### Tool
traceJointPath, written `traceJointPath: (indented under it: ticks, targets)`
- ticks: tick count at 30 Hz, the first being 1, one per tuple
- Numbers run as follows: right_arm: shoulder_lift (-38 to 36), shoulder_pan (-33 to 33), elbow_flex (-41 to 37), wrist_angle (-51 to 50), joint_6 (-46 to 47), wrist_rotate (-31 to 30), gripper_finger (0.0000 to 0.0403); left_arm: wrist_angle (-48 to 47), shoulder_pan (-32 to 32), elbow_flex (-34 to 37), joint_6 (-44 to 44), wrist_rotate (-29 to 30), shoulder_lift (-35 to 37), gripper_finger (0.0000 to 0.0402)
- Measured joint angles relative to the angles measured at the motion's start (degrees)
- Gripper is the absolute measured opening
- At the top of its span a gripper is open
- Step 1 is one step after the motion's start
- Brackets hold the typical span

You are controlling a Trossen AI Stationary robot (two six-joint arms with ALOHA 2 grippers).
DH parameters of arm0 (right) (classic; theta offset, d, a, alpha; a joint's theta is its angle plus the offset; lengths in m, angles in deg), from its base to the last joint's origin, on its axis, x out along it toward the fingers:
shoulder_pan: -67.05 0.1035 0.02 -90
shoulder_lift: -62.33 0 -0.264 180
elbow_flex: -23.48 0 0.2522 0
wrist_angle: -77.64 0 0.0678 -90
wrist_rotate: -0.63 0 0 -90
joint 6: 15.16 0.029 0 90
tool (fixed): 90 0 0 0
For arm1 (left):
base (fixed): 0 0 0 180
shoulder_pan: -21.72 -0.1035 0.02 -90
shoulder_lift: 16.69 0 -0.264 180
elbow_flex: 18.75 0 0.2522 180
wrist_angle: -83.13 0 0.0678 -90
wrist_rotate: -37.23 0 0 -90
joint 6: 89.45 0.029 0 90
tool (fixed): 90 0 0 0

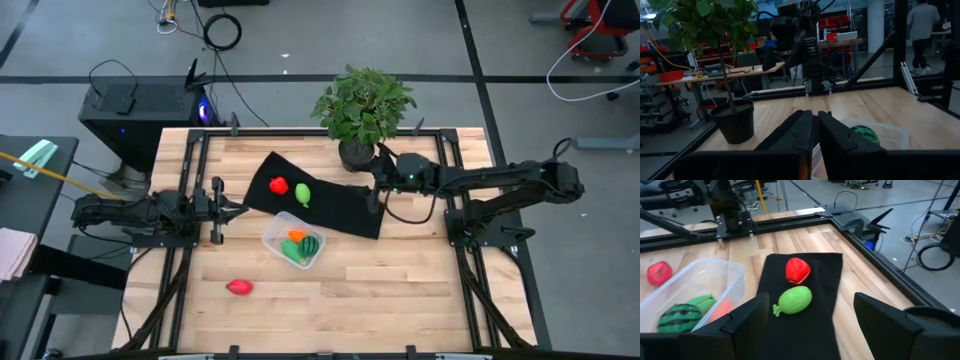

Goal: Pick and placing Produce into tupperware
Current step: Put the red dragon fruit into the transparent bin

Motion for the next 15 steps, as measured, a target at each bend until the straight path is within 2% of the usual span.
traceJointPath:
  ticks: [15]
  targets:
    - [0.0,-0.9,0.0,4.4,-0.2,0.0,0.0297,0.0,0.0,0.0,0.3,0.0,0.0,0.0009]
